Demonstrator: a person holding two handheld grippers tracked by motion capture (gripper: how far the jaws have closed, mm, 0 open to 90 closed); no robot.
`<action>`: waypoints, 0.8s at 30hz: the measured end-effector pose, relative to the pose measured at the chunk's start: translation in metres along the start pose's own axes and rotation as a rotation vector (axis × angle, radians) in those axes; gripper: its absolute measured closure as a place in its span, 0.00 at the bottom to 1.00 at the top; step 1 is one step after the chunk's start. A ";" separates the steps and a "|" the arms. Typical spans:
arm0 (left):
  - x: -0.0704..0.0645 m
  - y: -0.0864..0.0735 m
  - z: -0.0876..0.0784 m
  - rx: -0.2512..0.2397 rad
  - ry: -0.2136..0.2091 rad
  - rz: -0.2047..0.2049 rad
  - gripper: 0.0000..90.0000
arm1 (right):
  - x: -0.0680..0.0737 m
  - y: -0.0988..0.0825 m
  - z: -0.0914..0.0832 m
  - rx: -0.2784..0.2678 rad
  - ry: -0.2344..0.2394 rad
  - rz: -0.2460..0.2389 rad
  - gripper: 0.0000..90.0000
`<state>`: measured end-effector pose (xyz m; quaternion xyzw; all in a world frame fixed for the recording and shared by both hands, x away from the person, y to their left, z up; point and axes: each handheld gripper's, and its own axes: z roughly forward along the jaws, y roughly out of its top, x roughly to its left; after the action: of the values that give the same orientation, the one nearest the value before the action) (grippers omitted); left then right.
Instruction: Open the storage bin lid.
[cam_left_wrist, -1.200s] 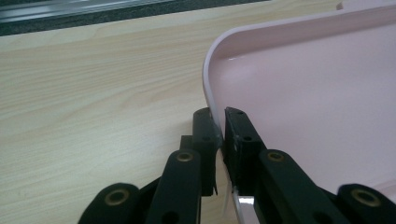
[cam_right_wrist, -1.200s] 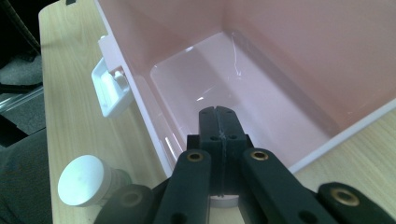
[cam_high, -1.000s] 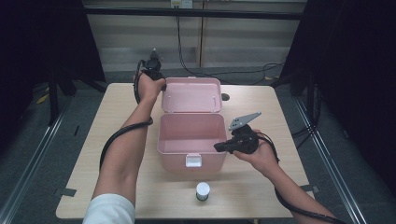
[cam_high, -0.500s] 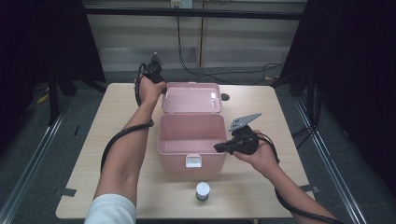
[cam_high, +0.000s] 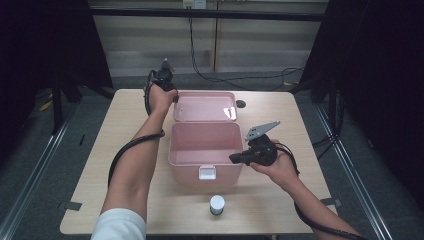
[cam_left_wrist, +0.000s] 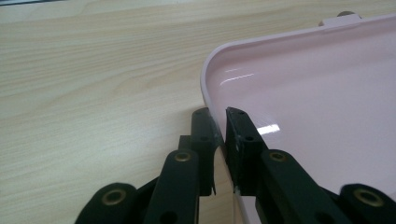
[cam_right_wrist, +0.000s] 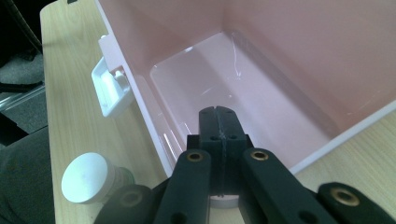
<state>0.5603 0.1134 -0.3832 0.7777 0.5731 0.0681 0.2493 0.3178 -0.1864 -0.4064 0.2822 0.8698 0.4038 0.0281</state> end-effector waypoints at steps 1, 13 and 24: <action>0.000 0.000 0.000 0.009 0.000 0.003 0.91 | 0.000 0.000 0.000 0.001 0.000 0.000 1.00; 0.003 -0.004 -0.003 -0.008 -0.003 0.006 0.80 | 0.002 0.000 0.000 0.003 -0.010 -0.001 1.00; 0.003 -0.007 -0.015 -0.021 -0.007 -0.008 0.61 | 0.004 0.001 0.000 0.010 -0.016 -0.008 1.00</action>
<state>0.5493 0.1222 -0.3744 0.7728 0.5748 0.0706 0.2598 0.3151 -0.1838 -0.4054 0.2821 0.8726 0.3972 0.0351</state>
